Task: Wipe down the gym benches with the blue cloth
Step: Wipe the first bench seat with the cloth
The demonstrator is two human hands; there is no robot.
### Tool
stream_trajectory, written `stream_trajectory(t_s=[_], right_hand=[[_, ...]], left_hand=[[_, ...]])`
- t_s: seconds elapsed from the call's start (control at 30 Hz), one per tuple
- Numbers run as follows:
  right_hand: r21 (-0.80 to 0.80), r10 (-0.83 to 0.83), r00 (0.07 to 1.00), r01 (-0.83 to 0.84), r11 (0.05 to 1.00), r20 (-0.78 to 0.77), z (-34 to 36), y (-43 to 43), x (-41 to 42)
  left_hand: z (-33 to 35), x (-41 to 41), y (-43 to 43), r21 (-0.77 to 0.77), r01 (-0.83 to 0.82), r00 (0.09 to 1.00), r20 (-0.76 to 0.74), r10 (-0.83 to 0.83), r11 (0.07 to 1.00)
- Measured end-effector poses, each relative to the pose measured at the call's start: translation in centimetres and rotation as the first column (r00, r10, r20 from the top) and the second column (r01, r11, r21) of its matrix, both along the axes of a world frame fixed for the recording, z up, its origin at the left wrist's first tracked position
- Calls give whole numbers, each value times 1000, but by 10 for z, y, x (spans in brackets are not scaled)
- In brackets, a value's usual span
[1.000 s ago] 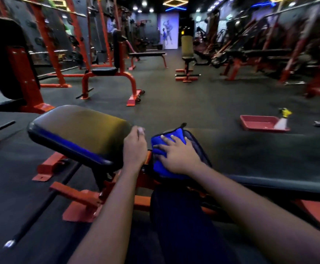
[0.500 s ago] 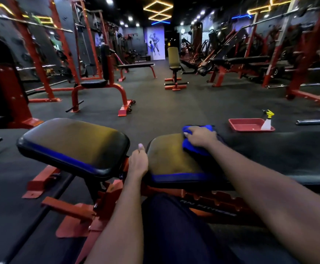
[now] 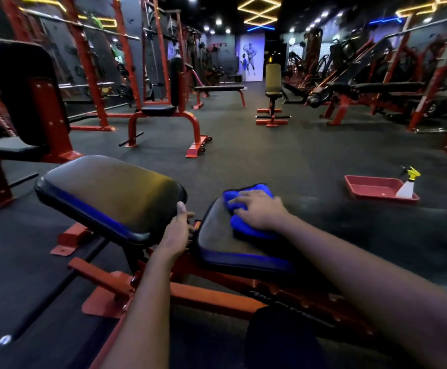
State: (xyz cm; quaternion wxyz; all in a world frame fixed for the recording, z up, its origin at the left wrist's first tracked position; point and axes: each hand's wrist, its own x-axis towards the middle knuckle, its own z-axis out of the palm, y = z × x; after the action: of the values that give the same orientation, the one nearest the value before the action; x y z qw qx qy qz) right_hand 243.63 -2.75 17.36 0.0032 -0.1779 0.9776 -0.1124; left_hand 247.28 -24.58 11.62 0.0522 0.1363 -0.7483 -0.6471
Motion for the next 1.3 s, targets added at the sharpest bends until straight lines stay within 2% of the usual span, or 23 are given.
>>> stream_trajectory(t_s=[0.07,0.13,0.2,0.27,0.33,0.4,0.5,0.6,0.67,0.7,0.83,0.9,1.07,1.13,1.2,1.3], right_hand=[[-3,-151,988,151,988,-15,0,17,-30],[50,-205,978,206,977,-40,-2,13,-44],[96,-107,992,113,989,-64,-3,-10,-36],[112,68,993,-57,992,-92,-6,-26,-8],[95,203,970,-191,977,-132,-10,-26,28],[34,257,956,-255,966,-144,-14,-12,50],[-54,203,975,-209,977,-91,-9,10,28],[-29,43,998,-44,999,-47,-2,17,-33],[22,0,1000,1,1000,-22,3,6,-62],[48,21,1000,-20,999,-17,3,-4,-73],[144,199,979,-189,971,-53,-2,-46,-60],[161,280,956,-263,951,-92,-9,-54,-33],[41,317,936,-314,949,-153,-11,-54,33],[-19,295,953,-296,955,-64,3,-48,51],[-79,227,969,-220,972,97,28,-48,52],[-276,76,925,32,961,373,67,-44,48]], left_hand=[[-7,-3,0,-67,-9,1000,-20,7,998],[-27,-12,-8,-89,-32,999,-23,30,996],[-38,-15,-13,-70,-76,997,1,76,995],[-43,-18,-11,-51,-104,995,1,104,993],[-34,-17,-2,-92,-119,993,6,120,989],[-27,-17,4,-160,-121,992,12,124,980],[-41,-27,-6,-126,-119,993,-18,117,985],[-21,-3,-3,-54,-111,994,-2,111,992],[-5,17,3,-13,-58,998,-29,57,998],[-7,20,1,-2,-45,996,-83,45,999],[-16,24,-14,31,-158,953,-255,161,987],[-16,22,-10,-1,-175,956,-239,170,985],[18,27,11,-42,-276,957,-105,270,960],[38,32,16,-96,-260,965,-31,259,961],[55,35,14,-142,-247,966,41,255,958],[116,50,23,-232,-200,973,66,221,952]])
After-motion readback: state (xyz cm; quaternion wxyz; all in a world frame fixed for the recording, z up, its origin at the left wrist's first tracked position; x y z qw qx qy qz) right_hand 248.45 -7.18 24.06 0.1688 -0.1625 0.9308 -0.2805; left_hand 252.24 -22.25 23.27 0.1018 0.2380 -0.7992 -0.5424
